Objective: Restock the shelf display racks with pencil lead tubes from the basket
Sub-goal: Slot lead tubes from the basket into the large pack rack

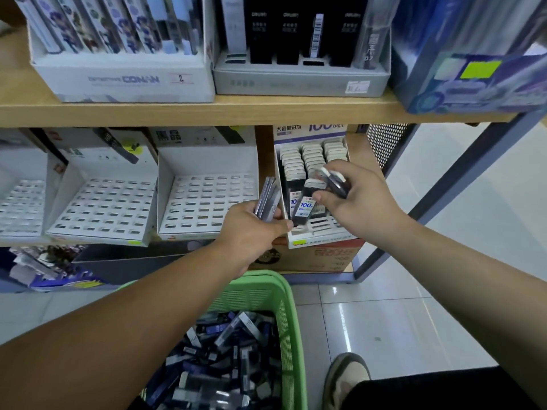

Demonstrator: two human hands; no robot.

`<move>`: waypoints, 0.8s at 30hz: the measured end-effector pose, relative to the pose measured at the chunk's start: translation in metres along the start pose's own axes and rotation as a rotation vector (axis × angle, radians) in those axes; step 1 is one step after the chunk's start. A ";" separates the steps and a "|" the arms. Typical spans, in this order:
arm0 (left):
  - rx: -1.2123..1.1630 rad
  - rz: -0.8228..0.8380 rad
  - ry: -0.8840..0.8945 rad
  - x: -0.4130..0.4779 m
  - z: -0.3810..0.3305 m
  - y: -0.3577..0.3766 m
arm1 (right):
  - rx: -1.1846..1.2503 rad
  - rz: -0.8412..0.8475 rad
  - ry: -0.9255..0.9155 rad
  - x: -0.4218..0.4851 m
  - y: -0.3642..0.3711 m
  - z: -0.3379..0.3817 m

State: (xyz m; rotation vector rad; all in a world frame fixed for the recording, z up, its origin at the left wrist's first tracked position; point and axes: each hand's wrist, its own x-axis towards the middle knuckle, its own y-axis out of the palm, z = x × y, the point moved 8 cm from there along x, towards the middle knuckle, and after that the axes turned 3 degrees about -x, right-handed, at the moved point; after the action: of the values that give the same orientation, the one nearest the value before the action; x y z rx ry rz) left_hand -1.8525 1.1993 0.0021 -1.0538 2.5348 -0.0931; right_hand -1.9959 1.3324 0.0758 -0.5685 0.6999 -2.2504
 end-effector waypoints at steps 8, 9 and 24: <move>0.008 0.018 0.003 0.001 0.003 0.000 | -0.156 0.051 -0.151 0.005 0.017 0.008; 0.008 0.022 0.008 0.001 0.004 0.001 | -0.180 0.043 -0.171 0.006 0.019 0.010; -0.010 0.042 0.023 0.003 0.007 0.003 | -0.235 0.060 -0.207 0.010 0.024 0.014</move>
State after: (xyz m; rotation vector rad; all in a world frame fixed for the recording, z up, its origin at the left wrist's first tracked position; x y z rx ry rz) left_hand -1.8535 1.1997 -0.0064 -1.0080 2.5793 -0.0811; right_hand -1.9825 1.3058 0.0737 -0.8694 0.8678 -2.0309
